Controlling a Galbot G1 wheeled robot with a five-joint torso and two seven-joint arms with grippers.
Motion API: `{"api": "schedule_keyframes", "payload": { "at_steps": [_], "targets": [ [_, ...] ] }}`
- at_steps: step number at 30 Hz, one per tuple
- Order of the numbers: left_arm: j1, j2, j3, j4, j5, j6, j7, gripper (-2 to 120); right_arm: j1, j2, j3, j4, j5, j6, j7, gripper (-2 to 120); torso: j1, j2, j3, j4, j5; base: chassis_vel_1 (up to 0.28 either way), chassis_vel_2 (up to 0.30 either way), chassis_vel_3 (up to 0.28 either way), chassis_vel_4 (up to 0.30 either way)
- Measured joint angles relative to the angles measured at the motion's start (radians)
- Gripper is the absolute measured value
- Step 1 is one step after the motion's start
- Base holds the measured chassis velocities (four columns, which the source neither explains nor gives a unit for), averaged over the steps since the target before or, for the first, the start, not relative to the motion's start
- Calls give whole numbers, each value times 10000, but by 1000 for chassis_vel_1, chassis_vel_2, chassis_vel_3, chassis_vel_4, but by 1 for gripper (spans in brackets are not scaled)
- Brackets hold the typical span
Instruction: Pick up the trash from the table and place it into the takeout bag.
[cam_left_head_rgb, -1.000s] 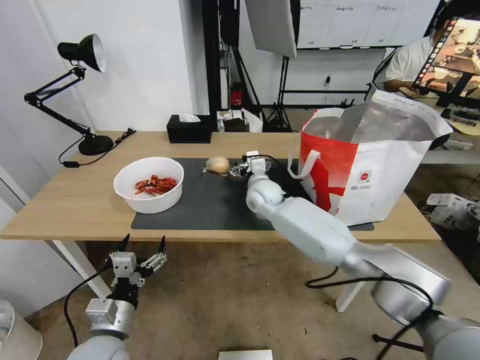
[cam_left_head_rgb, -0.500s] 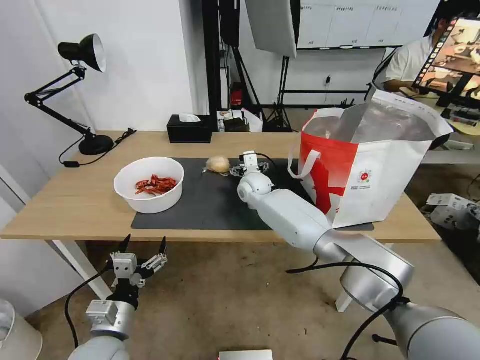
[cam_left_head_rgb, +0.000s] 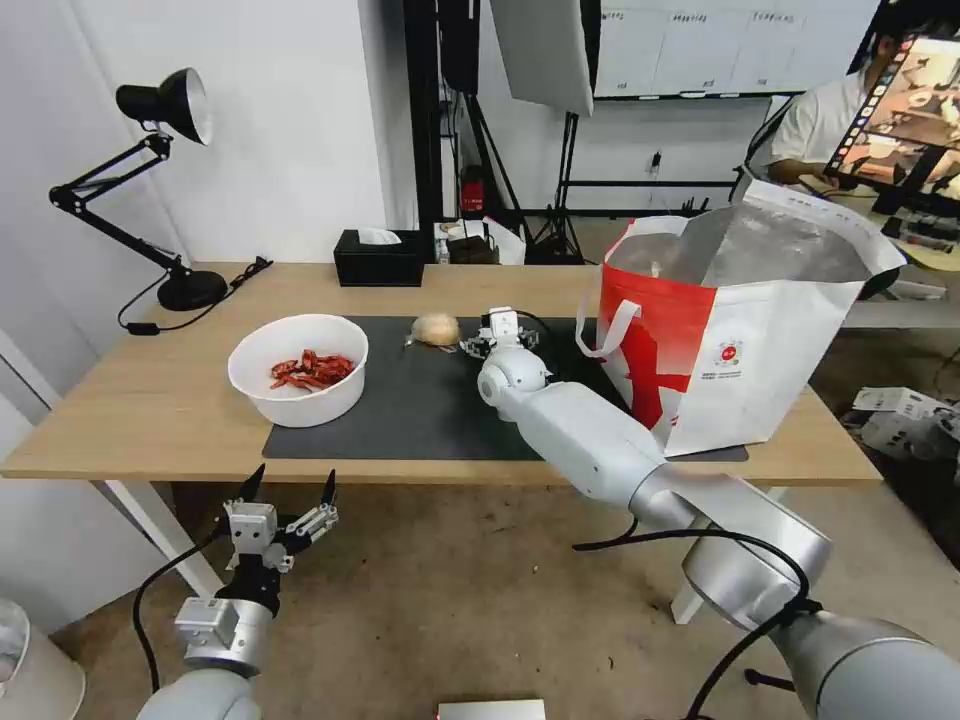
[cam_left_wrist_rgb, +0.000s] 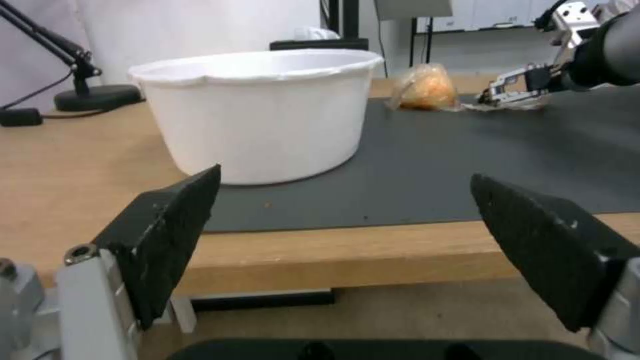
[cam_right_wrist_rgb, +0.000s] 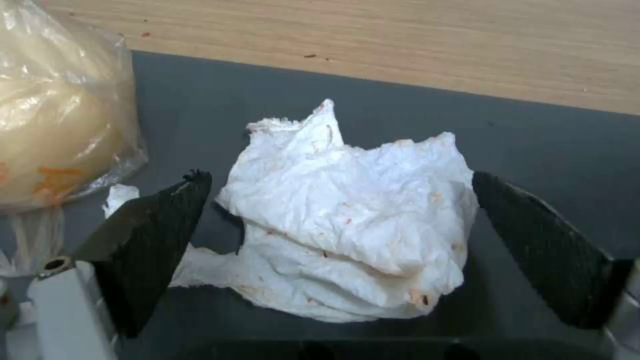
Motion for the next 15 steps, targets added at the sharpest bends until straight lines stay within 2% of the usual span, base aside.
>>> {"api": "schedule_keyframes", "payload": {
  "at_steps": [7, 11, 13, 14, 15],
  "targets": [
    [-11, 31, 3, -1, 33, -37, 44, 100, -1, -58, 6, 98, 113, -51, 16, 100, 0, 0, 0, 0, 0, 0, 0, 0, 0],
    [-12, 54, 20, -1, 36, -42, 44, 100, -78, -103, 20, 243, 180, -47, 17, 86, 0, 0, 0, 0, 0, 0, 0, 0, 0],
    [-13, 57, 25, -1, 36, -43, 45, 100, -85, -103, 23, 253, 183, -46, 17, 84, 0, 0, 0, 0, 0, 0, 0, 0, 0],
    [-14, 77, 52, 9, 37, -45, 44, 100, -108, -112, 29, 294, 196, -38, 16, 76, 0, 0, 0, 0, 0, 0, 0, 0, 0],
    [-20, 85, 63, 13, 38, -46, 45, 100, -114, -116, 33, 306, 198, -35, 17, 72, 0, 0, 0, 0, 0, 0, 0, 0, 0]
  ]
}}
